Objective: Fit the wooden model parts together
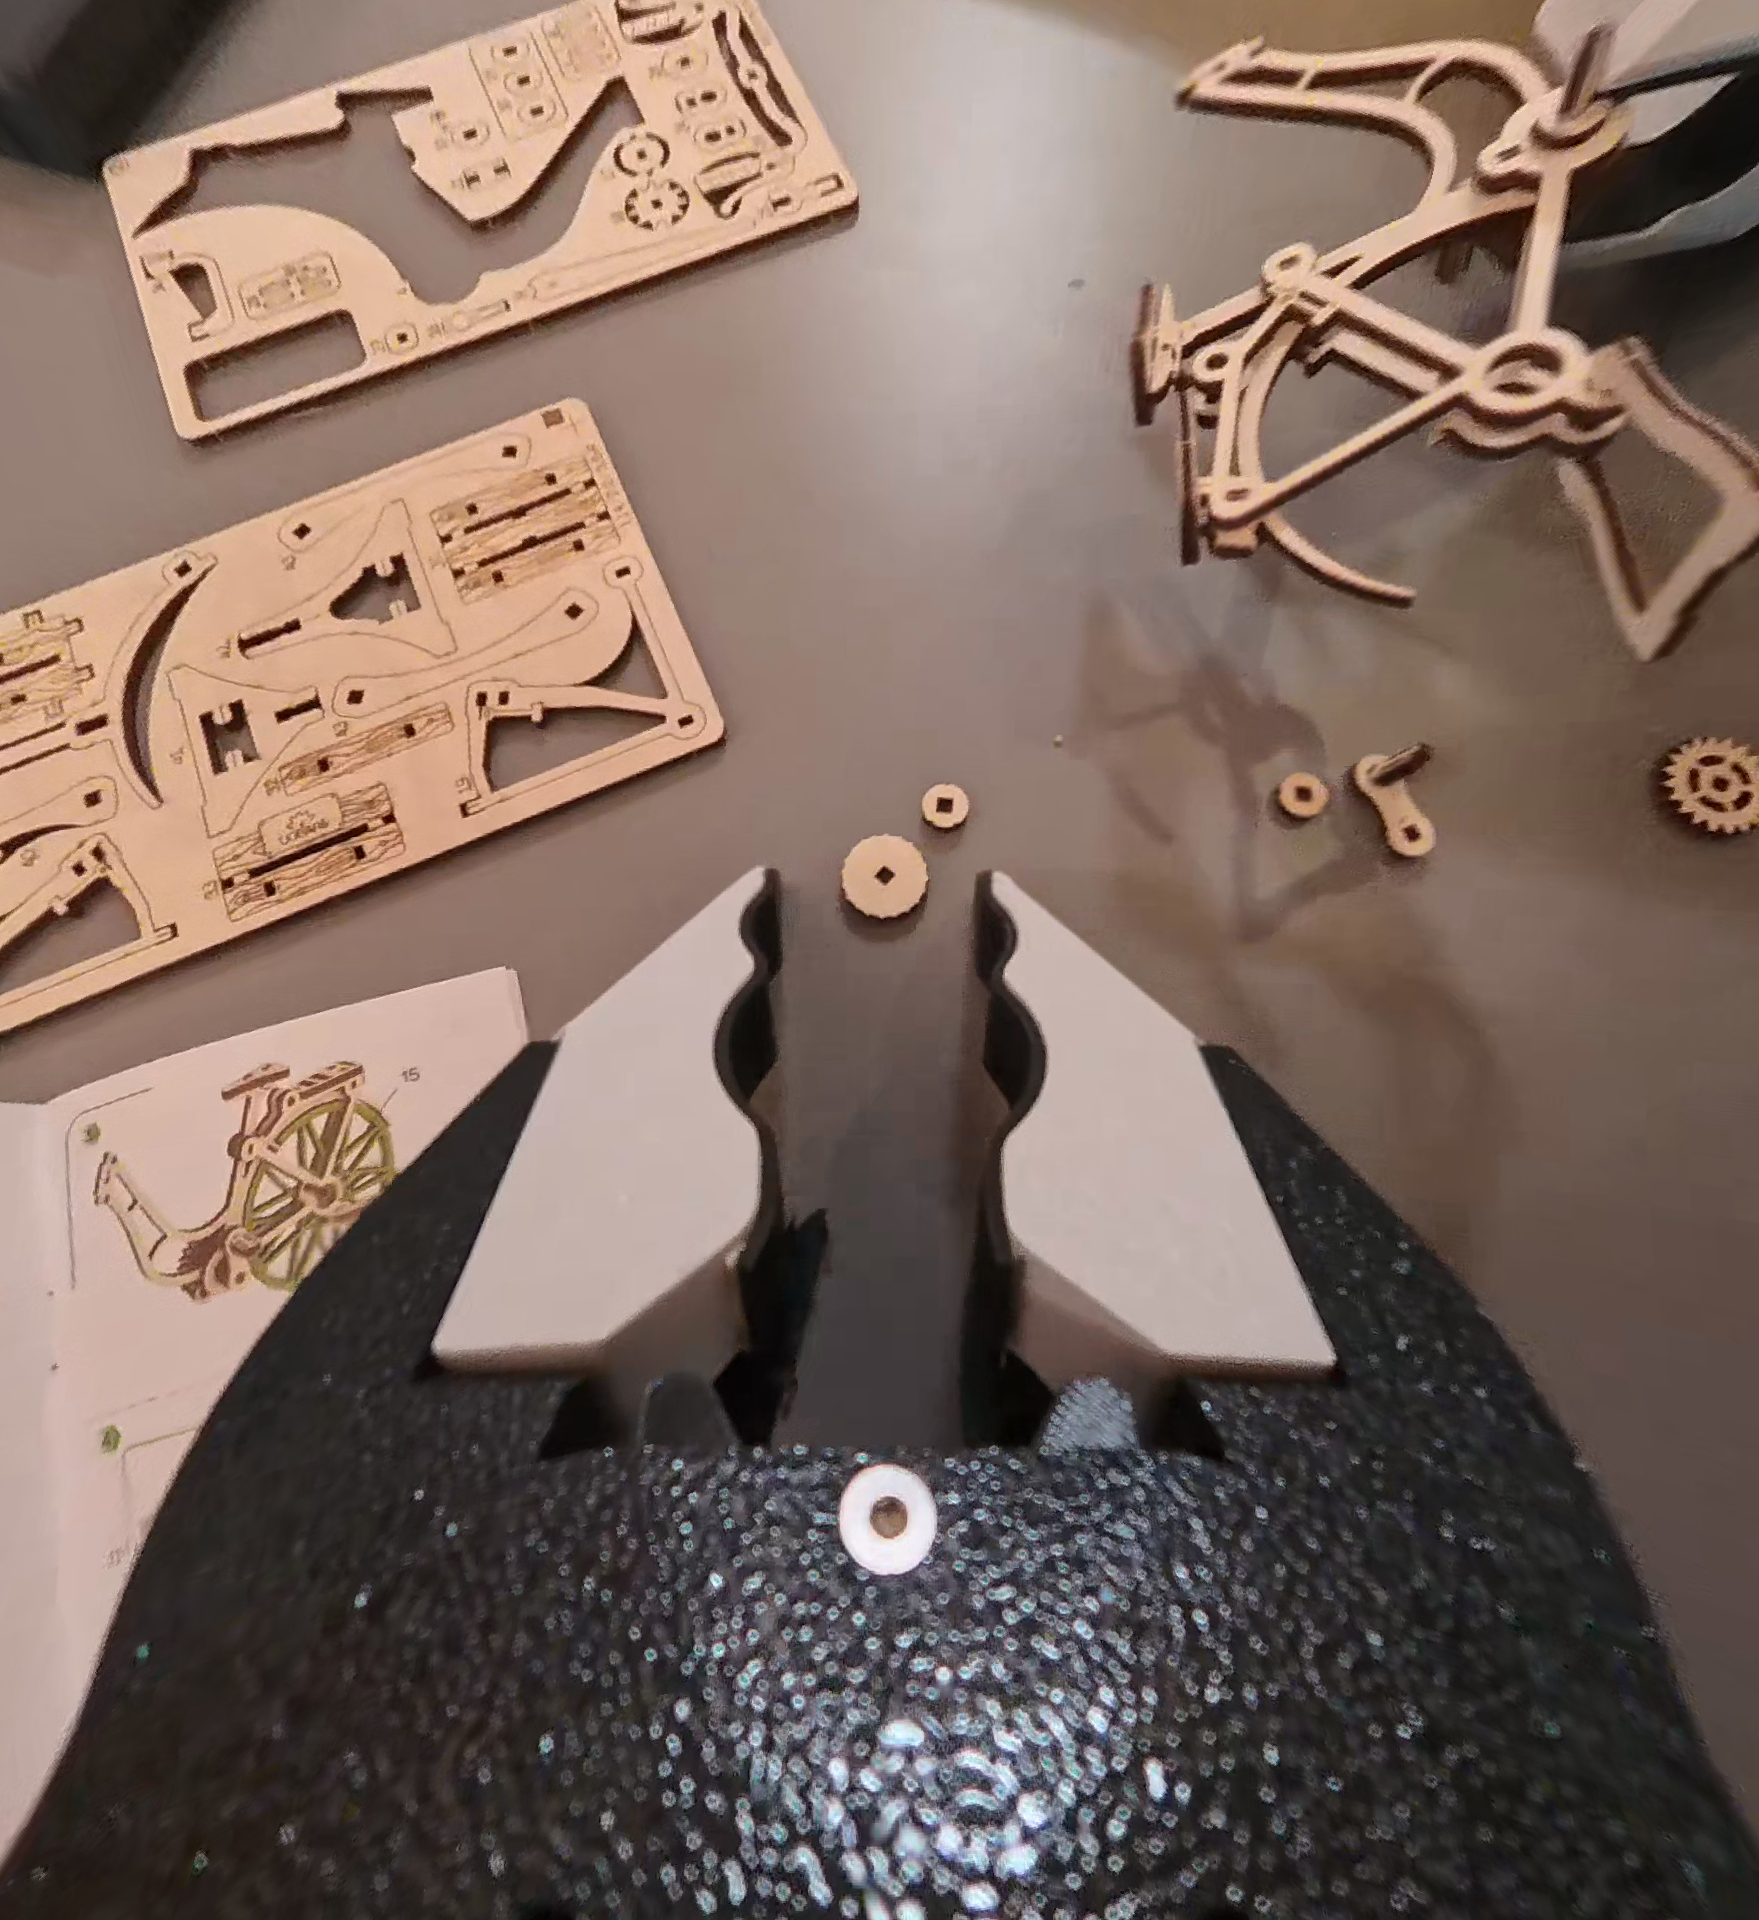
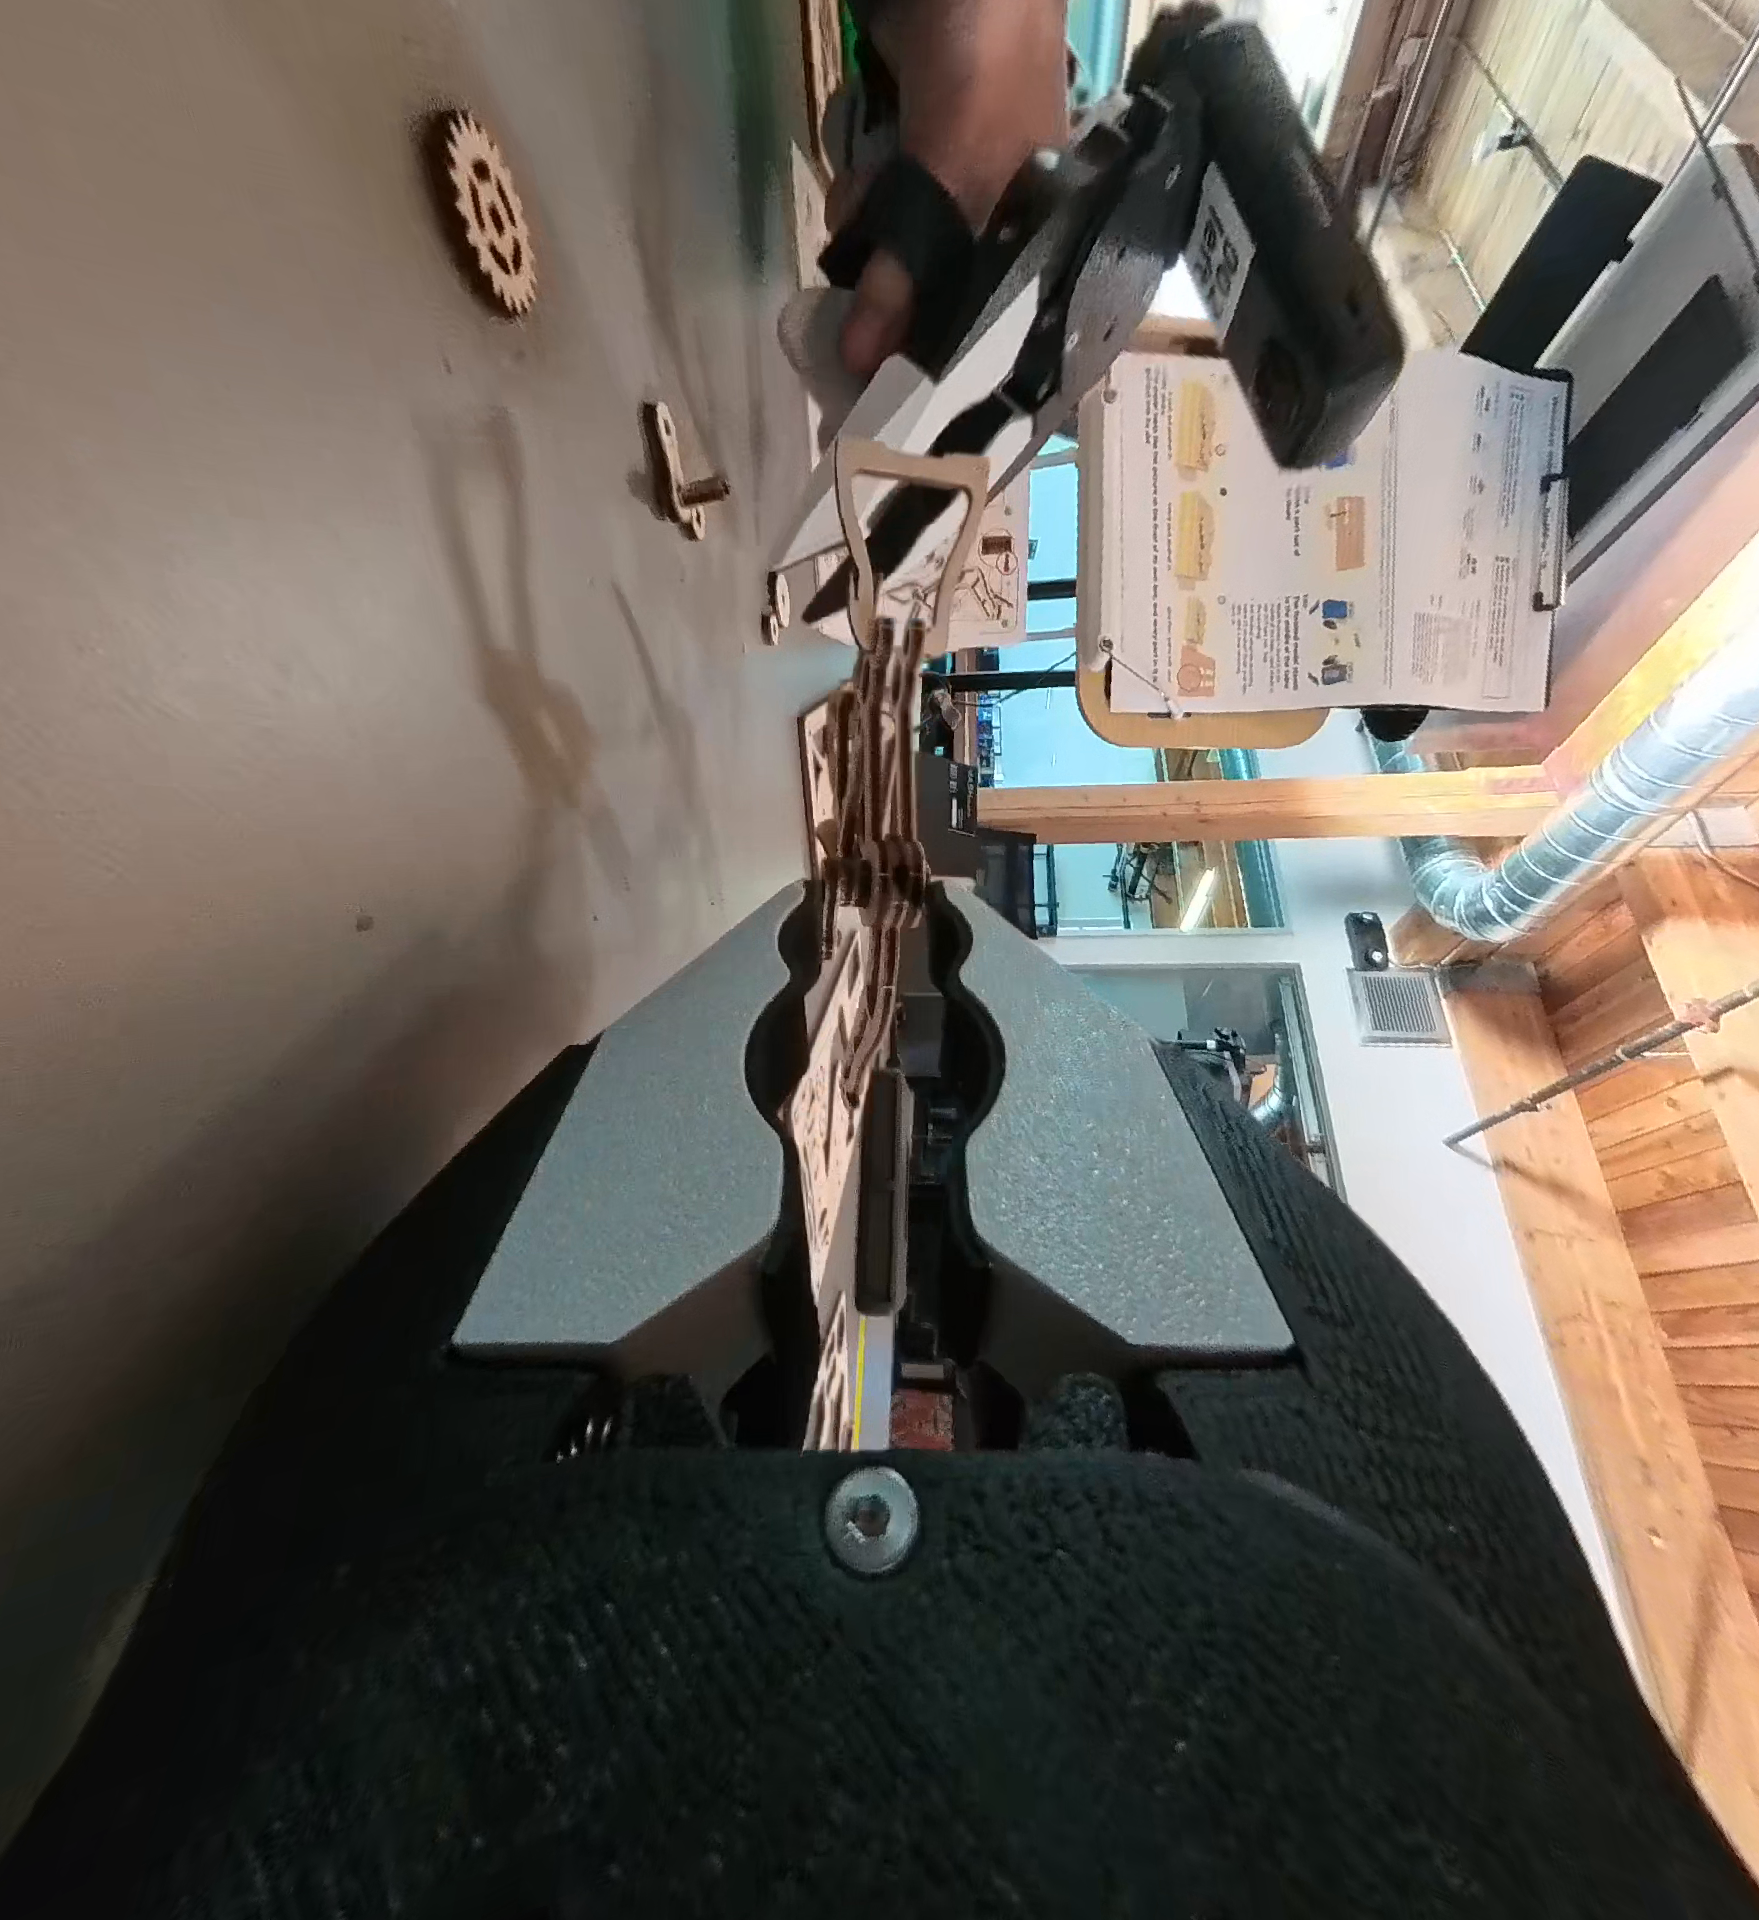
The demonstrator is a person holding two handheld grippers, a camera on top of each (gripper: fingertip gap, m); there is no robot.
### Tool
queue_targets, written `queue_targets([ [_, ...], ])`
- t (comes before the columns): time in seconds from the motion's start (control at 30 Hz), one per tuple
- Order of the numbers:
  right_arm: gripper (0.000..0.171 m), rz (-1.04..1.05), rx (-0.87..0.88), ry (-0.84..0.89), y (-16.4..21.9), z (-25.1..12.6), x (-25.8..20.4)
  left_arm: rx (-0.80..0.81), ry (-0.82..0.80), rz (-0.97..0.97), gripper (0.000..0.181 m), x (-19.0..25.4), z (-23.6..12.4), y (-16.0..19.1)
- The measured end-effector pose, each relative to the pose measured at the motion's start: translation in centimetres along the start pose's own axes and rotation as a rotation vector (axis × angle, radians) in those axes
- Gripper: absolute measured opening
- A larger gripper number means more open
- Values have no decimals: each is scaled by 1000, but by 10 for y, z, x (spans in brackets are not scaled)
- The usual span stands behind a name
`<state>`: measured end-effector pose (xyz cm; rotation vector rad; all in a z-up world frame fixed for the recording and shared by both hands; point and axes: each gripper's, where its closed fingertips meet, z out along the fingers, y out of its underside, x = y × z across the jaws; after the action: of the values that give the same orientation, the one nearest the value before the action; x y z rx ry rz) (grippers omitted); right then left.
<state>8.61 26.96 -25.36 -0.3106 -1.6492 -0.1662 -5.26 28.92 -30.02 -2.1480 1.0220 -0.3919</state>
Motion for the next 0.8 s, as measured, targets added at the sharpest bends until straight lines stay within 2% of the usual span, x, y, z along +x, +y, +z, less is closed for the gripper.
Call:
queue_targets([
  [0.33,18,-2,17,-12,-4,0,-4,36,62,-22,23,0,3,-2],
  [0.4,18,-5,20,-17,-4,1,-5,36,60,-28,15,-2,2,-1],
  [0.53,18,-15,34,-30,-7,1,-9,30,56,68,15,-2,1,-2],
  [0.6,19,-26,39,-31,-8,1,-10,102,91,135,14,6,-1,-21],
  [0.7,18,-38,51,-34,-11,1,-12,302,304,179,14,42,-17,-78],
  [0.8,17,-50,57,-40,-13,1,-14,323,521,259,14,80,-16,-105],
])
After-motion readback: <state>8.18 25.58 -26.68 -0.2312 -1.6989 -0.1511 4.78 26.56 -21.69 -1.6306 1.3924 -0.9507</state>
